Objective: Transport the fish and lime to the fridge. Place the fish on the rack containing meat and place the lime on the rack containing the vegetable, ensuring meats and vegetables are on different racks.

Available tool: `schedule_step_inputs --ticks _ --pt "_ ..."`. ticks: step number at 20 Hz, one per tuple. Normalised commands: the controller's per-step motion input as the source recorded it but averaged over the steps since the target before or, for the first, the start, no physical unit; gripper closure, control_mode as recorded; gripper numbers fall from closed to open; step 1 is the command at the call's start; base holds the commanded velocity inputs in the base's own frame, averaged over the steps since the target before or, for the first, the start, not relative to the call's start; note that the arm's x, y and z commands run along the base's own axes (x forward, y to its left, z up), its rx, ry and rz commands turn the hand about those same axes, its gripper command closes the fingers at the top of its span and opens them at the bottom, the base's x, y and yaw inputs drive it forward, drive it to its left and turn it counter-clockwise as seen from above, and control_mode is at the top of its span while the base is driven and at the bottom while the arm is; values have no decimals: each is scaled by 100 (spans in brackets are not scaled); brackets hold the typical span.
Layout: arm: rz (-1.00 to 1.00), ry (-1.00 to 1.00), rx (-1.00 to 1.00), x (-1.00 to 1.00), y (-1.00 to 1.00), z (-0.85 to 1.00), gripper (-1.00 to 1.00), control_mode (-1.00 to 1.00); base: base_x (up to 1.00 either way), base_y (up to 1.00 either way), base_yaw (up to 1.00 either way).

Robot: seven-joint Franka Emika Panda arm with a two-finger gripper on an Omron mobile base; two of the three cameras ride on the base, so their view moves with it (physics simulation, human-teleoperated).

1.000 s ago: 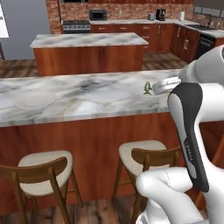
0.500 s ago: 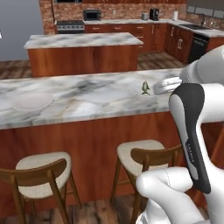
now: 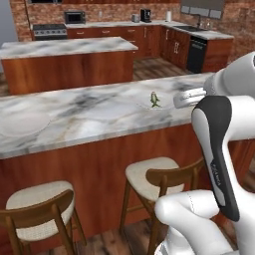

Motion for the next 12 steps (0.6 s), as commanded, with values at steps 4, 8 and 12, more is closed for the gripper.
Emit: schedule_step_inputs --ticks 4,8,12 --pt "0 0 0 0 0 0 -100 100 49 -11 -23" --pt "0 0 0 0 0 0 -100 100 48 -29 -11" --pt "-7 20 2 68 -31 0 -100 -100 0 0 0"
